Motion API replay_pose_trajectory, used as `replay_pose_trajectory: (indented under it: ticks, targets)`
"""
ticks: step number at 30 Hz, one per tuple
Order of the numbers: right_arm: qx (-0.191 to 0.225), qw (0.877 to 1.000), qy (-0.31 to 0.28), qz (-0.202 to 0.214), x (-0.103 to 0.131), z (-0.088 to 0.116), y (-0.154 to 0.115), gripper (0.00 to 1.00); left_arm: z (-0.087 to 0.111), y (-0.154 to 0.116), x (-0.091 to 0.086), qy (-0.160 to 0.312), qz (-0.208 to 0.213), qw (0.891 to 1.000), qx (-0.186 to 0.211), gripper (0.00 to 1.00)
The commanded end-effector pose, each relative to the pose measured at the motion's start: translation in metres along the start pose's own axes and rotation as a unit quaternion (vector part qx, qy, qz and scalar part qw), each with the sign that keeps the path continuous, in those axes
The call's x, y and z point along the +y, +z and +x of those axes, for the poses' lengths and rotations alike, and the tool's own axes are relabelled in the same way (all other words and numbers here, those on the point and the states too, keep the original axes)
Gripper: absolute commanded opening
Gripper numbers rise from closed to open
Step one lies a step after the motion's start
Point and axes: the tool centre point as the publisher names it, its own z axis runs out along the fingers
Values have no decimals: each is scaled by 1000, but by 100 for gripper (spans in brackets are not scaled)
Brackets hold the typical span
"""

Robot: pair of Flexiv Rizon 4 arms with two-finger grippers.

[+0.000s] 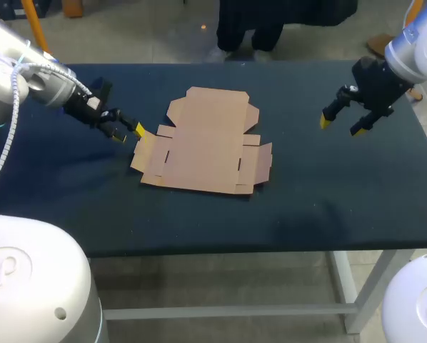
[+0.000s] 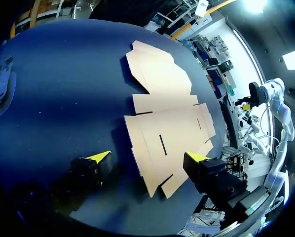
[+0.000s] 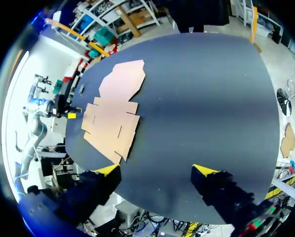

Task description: Assemble the packaging by folding the flat box into shape, placing the metal phone stand inside, and closing the box properly

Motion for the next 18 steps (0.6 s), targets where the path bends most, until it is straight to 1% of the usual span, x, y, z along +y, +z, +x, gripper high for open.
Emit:
replay_pose_trajectory:
  ticks: [1,3,7,12,16,17,18]
  targets:
    - [3,1000,1,4,-4,1,-2,100,-8,12,-12,2,-70,998,4,100]
    - [5,1000,3,6,-7,2,-1,100,-10,15,-13,2,-74,997,1,100]
    - [6,1000,6,7,-14,4,-1,100,-13,17,-15,2,-77,997,5,94]
    - [8,1000,4,-15,-23,4,0,100,-16,20,-15,1,-80,997,7,93]
    - [13,1000,4,-18,-25,3,4,100,-17,23,-17,0,-85,996,10,92]
    - [13,1000,4,-19,-26,3,6,100,-17,24,-17,-1,-87,996,11,91]
    - [13,1000,4,-19,-26,3,7,100,-16,26,-18,-1,-89,996,13,88]
